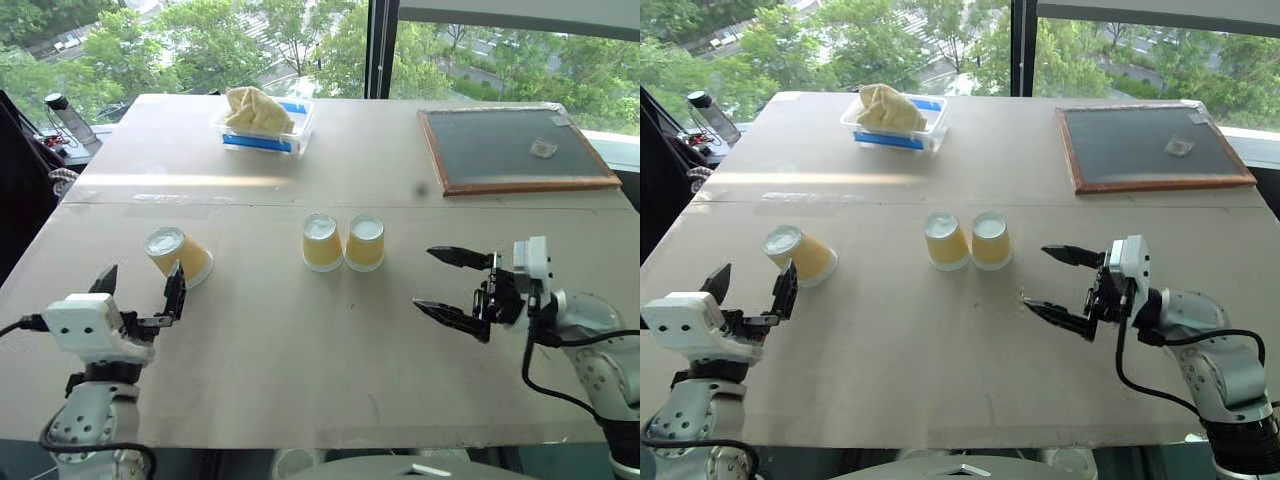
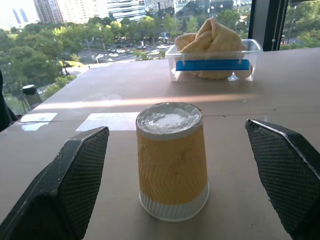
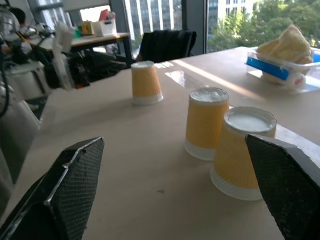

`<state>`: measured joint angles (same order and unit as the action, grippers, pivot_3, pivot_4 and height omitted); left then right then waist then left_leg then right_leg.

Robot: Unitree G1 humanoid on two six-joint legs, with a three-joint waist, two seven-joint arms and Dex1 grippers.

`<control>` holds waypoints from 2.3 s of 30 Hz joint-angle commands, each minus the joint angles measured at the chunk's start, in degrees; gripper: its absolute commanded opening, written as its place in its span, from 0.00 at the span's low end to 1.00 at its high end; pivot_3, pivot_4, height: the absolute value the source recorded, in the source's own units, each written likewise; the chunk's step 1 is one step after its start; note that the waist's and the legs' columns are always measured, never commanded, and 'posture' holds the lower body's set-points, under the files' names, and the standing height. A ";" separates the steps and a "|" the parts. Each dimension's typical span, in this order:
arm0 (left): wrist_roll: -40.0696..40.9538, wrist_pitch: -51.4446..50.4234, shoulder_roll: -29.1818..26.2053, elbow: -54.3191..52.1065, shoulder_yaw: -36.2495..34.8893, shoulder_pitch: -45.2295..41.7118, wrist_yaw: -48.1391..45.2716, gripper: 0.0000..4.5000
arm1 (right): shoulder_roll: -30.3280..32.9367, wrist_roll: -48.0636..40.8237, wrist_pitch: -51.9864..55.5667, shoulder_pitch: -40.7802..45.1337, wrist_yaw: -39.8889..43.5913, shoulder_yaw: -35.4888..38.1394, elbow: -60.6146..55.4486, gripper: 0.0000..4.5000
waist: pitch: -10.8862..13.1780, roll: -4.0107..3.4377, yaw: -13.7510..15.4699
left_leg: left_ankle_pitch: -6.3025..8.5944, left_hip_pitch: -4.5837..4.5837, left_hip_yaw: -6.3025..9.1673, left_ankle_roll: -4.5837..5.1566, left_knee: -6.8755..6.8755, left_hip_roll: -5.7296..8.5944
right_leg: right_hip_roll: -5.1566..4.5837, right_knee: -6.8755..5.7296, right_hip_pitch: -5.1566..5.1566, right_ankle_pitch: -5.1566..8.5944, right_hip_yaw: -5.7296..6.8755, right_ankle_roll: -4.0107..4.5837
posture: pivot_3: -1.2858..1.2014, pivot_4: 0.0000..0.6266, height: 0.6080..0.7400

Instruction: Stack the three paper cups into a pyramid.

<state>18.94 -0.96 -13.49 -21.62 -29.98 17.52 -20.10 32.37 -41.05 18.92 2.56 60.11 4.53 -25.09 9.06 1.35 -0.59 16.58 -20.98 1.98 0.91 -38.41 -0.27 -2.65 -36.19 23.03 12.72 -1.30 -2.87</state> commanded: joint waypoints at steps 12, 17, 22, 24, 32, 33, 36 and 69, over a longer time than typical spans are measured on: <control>-0.50 4.47 -10.66 17.94 1.41 -10.02 -5.21 1.00 | -1.73 -6.44 -1.67 1.47 -1.25 2.88 -4.22 0.99 | -0.03 0.05 0.21 | 0.01 -0.01 0.08 -0.01 0.06 -0.03 | -0.11 0.04 0.06 -0.20 -0.11 -0.12 | 0.52 0.24 1.00; 0.12 4.34 -11.93 21.29 2.61 -13.70 -6.60 1.00 | -1.87 -6.16 -2.07 0.96 -2.06 2.76 -4.48 0.99 | -0.04 0.07 0.14 | 0.01 0.00 0.09 -0.01 0.06 -0.03 | -0.11 0.02 0.05 -0.20 -0.11 -0.12 | 0.52 0.24 1.00; 0.15 4.58 -12.30 22.33 3.62 -16.12 -6.77 1.00 | -2.02 -6.11 -2.26 0.72 -2.86 2.48 -4.79 0.99 | -0.03 0.07 0.00 | 0.01 -0.02 0.11 -0.01 0.08 -0.05 | -0.12 0.04 0.08 -0.21 -0.14 -0.13 | 0.52 0.24 1.00; 0.23 4.55 -12.31 22.48 3.82 -16.71 -6.92 0.95 | -2.04 -6.04 -2.32 0.62 -3.25 2.38 -4.93 1.00 | -0.02 0.07 0.04 | 0.01 -0.02 0.12 -0.02 0.08 -0.06 | -0.13 0.04 0.08 -0.21 -0.13 -0.13 | 0.52 0.24 1.00; 1.88 2.93 -12.75 18.89 4.94 -19.40 -7.84 0.48 | -1.59 -6.60 -2.19 -0.83 -4.50 3.39 -6.14 1.00 | -0.02 0.07 0.22 | 0.01 -0.02 0.13 -0.02 0.08 -0.07 | -0.14 0.03 0.08 -0.21 -0.13 -0.13 | 0.52 0.24 1.00; 3.16 1.12 -13.68 16.99 5.59 -21.66 -8.29 0.48 | -1.56 -7.24 -2.18 -1.79 -5.11 4.60 -6.36 1.00 | -0.02 0.07 0.35 | 0.01 -0.05 0.17 -0.01 0.08 -0.07 | -0.14 0.04 0.08 -0.21 -0.09 -0.12 | 0.52 0.24 1.00; 7.73 -4.84 -16.35 12.90 8.48 -30.18 -10.67 0.48 | -1.68 -8.13 -3.09 -4.73 -5.86 7.84 -6.64 1.00 | 0.05 0.20 1.35 | 0.01 -0.15 0.17 -0.02 0.03 -0.05 | -0.14 0.05 0.09 -0.21 0.03 -0.13 | 0.52 0.24 1.00; 6.38 -13.52 -18.11 31.74 33.24 -58.94 -46.59 0.48 | -6.66 -6.13 -14.62 -17.29 -4.85 11.49 -7.53 1.00 | 0.15 -0.02 0.02 | 0.00 -0.13 0.04 -0.02 0.05 0.10 | 0.02 0.01 0.10 -0.19 -0.15 -0.15 | 0.52 0.24 1.00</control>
<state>25.42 -14.70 -31.80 10.83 4.11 -40.51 -66.21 25.46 -46.00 5.57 -14.94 54.82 14.93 -30.82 9.22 1.33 -0.57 16.57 -21.10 2.01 0.89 -38.36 -0.18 -2.63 -36.19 23.13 12.53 -1.46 -3.02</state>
